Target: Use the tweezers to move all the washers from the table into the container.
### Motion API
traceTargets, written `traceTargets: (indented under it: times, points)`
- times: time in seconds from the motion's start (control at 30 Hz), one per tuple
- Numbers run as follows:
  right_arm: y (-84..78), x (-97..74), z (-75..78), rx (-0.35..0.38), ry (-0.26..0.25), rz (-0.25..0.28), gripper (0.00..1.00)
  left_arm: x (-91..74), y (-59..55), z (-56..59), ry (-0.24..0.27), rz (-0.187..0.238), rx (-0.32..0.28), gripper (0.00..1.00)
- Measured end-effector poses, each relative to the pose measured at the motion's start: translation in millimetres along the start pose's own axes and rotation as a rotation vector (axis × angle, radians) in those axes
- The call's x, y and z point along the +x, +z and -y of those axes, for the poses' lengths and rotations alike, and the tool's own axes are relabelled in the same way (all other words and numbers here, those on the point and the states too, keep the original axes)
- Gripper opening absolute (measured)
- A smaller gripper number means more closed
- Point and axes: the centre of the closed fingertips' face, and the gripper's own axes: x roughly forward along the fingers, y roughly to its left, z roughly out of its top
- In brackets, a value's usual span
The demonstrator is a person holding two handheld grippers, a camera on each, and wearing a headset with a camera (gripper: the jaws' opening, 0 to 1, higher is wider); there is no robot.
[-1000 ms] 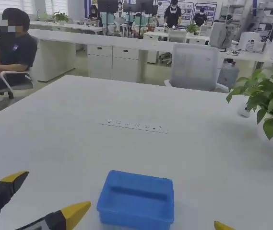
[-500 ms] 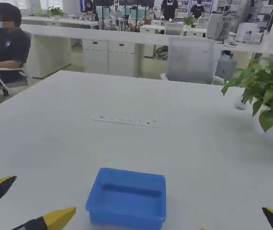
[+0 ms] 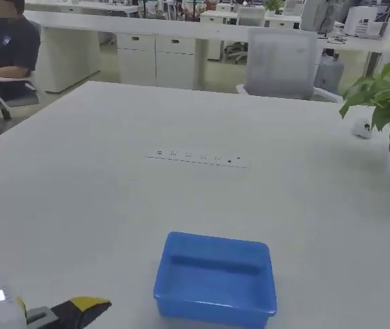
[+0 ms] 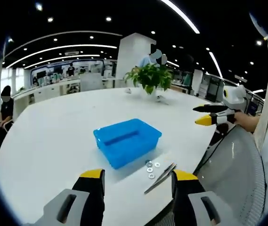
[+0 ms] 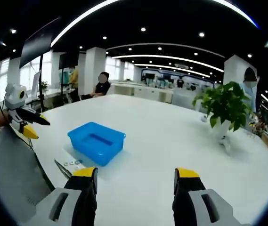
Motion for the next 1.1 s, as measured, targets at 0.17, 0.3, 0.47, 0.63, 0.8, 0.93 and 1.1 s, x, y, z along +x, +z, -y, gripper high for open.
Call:
traceTargets:
  times: [0.17, 0.3, 0.47, 0.63, 0.8, 0.93, 1.1]
  points:
    - [-3.8, -0.6, -2.8, -0.008, 0.01, -0.027, 0.61, 10.4, -11.5, 14.5, -0.158, -0.11, 0.099, 0.37]
    - [-6.8, -0.1, -3.6, -0.007, 0.017, -0.041, 0.58, 26.3, -25.7, 22.7, -0.247, -0.2, 0.207, 0.29]
    - [-12.6, 1.5, -3.9, -0.005, 0.027, -0.065, 0.57, 42.7, -45.9, 26.8, -0.307, -0.304, 0.3, 0.21]
    - [-15.4, 2.7, -7.2, -0.01, 0.043, -0.084, 0.57, 52.7, -53.2, 27.8, -0.327, -0.335, 0.329, 0.18]
    - [-16.0, 3.7, -8.3, -0.011, 0.052, -0.083, 0.57, 58.1, -62.9, 24.5, -0.332, -0.387, 0.381, 0.11]
    - [-15.8, 3.8, -7.0, -0.002, 0.052, -0.079, 0.57, 59.8, -66.1, 23.1, -0.336, -0.411, 0.455, 0.06]
    - [-15.9, 3.3, -3.5, 0.005, 0.042, -0.073, 0.57, 62.1, -74.8, 20.9, -0.344, -0.455, 0.575, 0.02]
